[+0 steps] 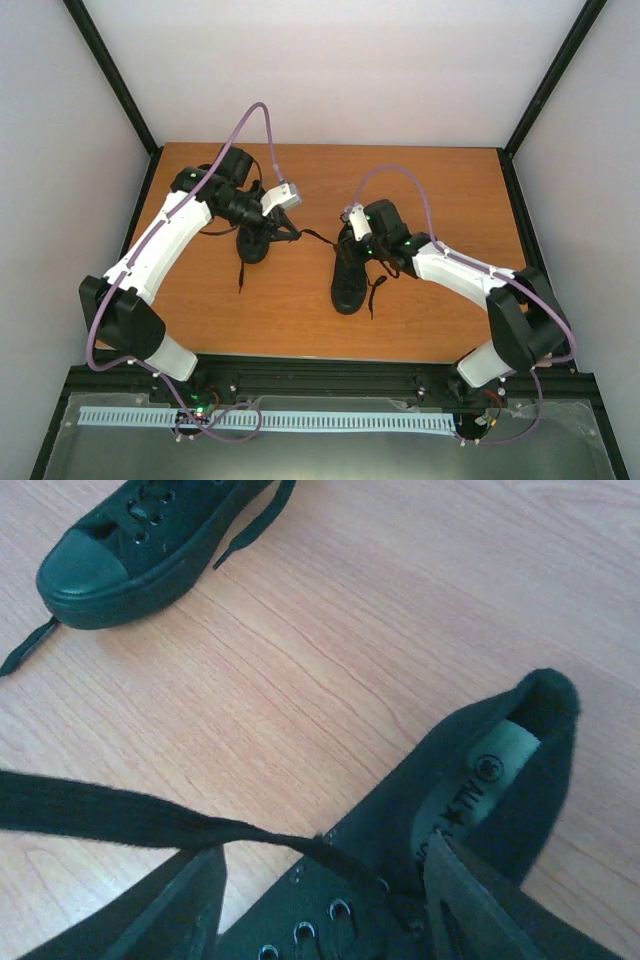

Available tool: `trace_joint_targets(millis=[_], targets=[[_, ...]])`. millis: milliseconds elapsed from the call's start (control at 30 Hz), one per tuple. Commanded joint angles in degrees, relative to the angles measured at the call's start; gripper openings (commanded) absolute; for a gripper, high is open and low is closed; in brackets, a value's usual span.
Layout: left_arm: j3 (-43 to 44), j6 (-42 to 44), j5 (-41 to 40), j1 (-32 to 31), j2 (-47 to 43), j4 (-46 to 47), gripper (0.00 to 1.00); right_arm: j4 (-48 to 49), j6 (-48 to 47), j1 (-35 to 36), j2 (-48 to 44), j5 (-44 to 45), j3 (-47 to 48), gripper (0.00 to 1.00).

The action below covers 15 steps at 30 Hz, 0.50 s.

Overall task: Tie the shoes
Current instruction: Tie the shoelace on the shoe.

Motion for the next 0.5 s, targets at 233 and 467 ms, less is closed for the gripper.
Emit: trace_joint_targets(millis=[233,467], targets=[[2.4,-0.2,1.2,-0.3,-1.8,0.6,0.01,11.5,-6.9,0.5,2.3,-4.1,-1.2,0.41],[2.1,1.2,0.8,-0.3,-2.5,-0.4,0.01,11.3,-6.4,0.5,3.1,-3.4,-0.3,0.05]])
